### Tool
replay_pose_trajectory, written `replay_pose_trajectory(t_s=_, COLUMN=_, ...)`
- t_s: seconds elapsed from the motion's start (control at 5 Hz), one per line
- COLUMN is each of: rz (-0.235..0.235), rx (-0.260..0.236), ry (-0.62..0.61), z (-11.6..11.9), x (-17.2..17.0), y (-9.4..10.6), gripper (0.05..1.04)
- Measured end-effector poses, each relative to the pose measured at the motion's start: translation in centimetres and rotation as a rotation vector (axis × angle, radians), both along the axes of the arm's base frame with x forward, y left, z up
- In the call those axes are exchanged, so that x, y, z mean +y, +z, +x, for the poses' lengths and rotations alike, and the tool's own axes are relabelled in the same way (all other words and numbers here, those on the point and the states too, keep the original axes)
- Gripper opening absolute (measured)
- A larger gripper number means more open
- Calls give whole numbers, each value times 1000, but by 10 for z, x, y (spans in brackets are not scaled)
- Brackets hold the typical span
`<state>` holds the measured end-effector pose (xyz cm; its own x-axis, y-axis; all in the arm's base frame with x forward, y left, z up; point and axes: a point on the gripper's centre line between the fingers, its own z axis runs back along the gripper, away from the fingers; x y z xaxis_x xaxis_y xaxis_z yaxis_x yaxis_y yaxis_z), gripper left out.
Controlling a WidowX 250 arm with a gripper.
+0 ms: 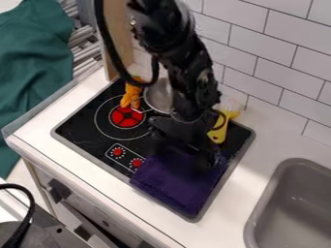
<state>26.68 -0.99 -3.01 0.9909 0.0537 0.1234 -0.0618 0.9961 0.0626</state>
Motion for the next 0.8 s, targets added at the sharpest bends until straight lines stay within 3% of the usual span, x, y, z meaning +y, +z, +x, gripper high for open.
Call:
replay_pose_trajectory(t_s=0.4, rz=18, rx=26, ry=6, z=0, x=10, y=-10, gripper=1011)
replay_pose_trajectory(t_s=0.8, rz=-1, rx=29, ry=43, z=-5, x=22, y=-16, gripper=1010)
